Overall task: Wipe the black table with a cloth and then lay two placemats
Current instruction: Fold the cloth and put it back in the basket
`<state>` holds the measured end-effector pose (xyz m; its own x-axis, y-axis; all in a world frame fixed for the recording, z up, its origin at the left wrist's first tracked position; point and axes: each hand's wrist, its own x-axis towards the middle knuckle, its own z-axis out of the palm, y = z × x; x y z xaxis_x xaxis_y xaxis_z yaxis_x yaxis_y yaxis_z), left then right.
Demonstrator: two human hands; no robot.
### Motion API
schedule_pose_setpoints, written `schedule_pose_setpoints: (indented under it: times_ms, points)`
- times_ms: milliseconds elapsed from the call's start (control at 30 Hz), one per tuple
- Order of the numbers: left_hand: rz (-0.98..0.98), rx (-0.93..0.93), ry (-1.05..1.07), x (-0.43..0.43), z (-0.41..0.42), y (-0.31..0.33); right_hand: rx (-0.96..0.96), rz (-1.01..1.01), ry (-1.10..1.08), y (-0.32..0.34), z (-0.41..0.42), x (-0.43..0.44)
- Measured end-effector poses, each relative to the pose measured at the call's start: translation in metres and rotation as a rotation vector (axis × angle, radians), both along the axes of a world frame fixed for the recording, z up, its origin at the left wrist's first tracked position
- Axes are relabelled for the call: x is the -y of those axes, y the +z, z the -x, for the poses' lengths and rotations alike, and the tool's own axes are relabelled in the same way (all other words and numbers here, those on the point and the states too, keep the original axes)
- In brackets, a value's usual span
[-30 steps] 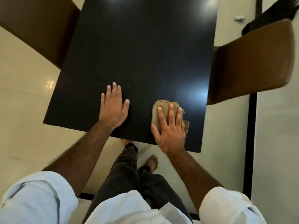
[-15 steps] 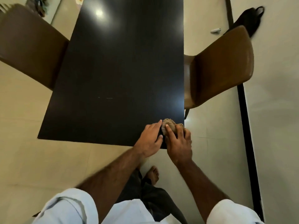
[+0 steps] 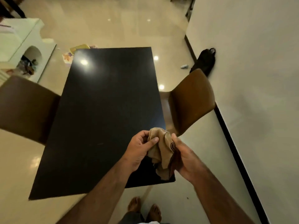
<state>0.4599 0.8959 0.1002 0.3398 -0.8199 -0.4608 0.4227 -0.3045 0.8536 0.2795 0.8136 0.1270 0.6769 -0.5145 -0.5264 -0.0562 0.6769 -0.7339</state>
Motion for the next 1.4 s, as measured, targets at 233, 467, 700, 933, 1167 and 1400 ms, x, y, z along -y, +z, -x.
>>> schedule_pose_setpoints:
  times_ms: [233, 467, 700, 933, 1167, 1400]
  points:
    - [0.144, 0.092, -0.189, 0.069, 0.038, 0.072, -0.402, 0.650, -0.141, 0.068, 0.078, 0.042]
    - [0.303, 0.124, -0.467, 0.174, 0.112, 0.087, -0.285, 0.674, -0.409, 0.098, 0.178, 0.125]
    - [0.283, 0.145, -0.420, 0.305, 0.214, 0.083, -0.394, 0.721, -0.327, 0.112, 0.271, 0.257]
    - [0.305, 0.391, -0.445, 0.416, 0.250, 0.084, -0.519, 1.000, -0.072, 0.113, 0.296, 0.404]
    - [0.298, 0.502, -0.320, 0.556, 0.218, 0.084, -0.453, 1.015, 0.065, 0.104, 0.250, 0.567]
    - [0.239, 0.365, -0.058, 0.711, 0.131, 0.084, -0.358, 0.937, 0.201, 0.115, 0.157, 0.754]
